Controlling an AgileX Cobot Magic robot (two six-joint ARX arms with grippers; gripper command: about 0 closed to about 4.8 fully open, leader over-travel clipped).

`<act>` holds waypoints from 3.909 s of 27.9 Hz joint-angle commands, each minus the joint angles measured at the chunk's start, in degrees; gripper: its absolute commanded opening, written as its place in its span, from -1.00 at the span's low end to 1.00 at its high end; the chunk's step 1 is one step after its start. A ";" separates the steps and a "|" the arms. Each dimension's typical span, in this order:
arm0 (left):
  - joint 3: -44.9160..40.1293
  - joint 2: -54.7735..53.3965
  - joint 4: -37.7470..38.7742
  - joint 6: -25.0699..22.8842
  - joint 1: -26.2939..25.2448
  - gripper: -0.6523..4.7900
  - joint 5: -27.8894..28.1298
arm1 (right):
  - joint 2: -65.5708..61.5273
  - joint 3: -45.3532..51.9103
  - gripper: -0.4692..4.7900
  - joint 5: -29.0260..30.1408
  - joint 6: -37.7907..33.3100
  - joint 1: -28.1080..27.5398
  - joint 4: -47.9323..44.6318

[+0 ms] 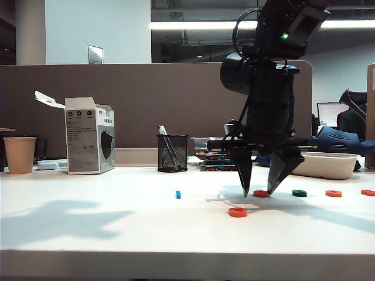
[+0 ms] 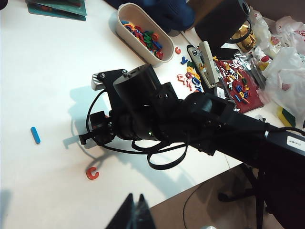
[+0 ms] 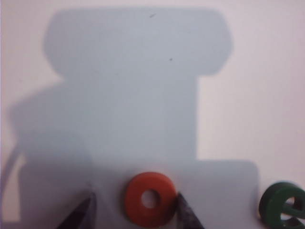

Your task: Select the appropriate letters from the row of letter magnets placed on the table to arrange into the word "cool".

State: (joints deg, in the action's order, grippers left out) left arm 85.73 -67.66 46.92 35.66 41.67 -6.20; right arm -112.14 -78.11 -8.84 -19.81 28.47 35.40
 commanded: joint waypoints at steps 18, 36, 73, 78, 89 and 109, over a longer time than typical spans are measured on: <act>0.20 0.17 -0.72 -0.11 0.00 -0.77 -0.02 | -0.46 0.44 -0.07 -0.26 0.13 0.09 2.01; 0.20 0.17 -0.72 -0.11 0.02 -0.77 -0.02 | -0.46 0.44 -0.28 -0.24 0.13 0.09 1.92; 0.20 0.17 -0.72 -0.11 0.00 -0.77 -0.02 | 2.27 -0.02 -0.39 -0.22 0.35 0.09 1.68; 0.20 0.17 -0.72 -0.09 0.00 -0.77 -0.02 | 5.46 -0.04 -0.39 -0.22 0.39 0.09 1.99; 0.20 0.15 -0.72 -0.09 0.00 -0.77 -0.02 | 17.22 6.99 -0.39 0.00 1.11 0.50 8.33; 0.20 0.15 -0.72 -0.09 0.00 -0.77 -0.02 | 22.36 21.88 -0.39 6.43 -4.42 4.04 -2.71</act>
State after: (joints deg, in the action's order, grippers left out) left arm 85.73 -67.66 46.92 35.66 41.67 -6.20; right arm -90.04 -56.05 -2.72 -24.05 32.40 33.30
